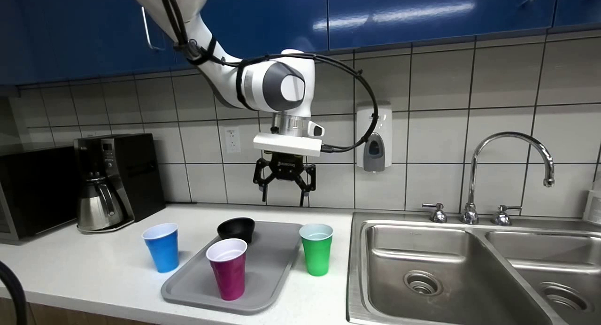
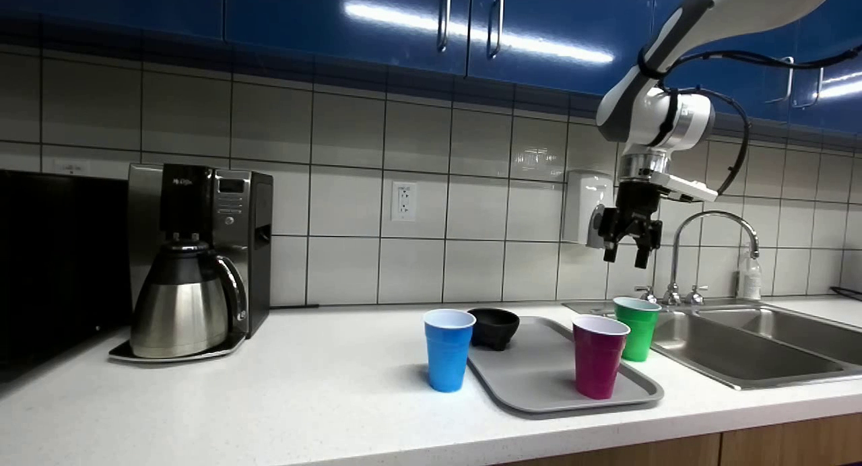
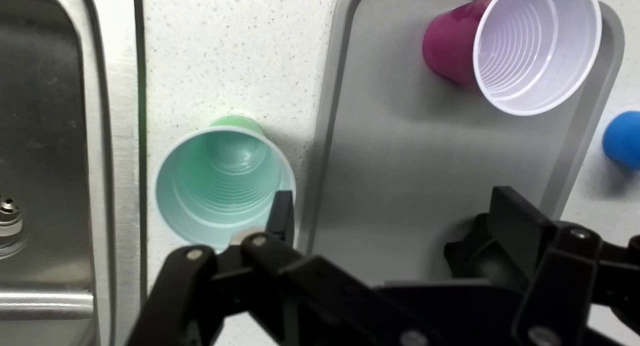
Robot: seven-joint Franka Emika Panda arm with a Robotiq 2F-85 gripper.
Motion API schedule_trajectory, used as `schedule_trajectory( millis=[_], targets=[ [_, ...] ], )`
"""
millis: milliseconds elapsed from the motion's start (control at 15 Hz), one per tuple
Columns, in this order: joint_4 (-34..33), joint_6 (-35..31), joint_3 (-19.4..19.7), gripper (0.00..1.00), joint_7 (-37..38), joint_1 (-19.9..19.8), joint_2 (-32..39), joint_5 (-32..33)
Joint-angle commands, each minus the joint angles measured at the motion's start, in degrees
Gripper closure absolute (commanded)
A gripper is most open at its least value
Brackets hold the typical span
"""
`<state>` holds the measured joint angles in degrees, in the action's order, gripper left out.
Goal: Take the cups off of the tray
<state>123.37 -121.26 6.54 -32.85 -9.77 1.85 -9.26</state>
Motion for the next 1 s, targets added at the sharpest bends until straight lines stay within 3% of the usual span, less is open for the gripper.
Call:
schedule_trajectory(
  millis=[0, 933],
  targets=[
    [4.5, 0.4, -0.3, 0.0, 0.2, 1.7, -4.6, 2.4],
    [15.3, -3.8, -1.0, 0.0, 0.8, 6.4, -8.8, 8.7]
  ],
)
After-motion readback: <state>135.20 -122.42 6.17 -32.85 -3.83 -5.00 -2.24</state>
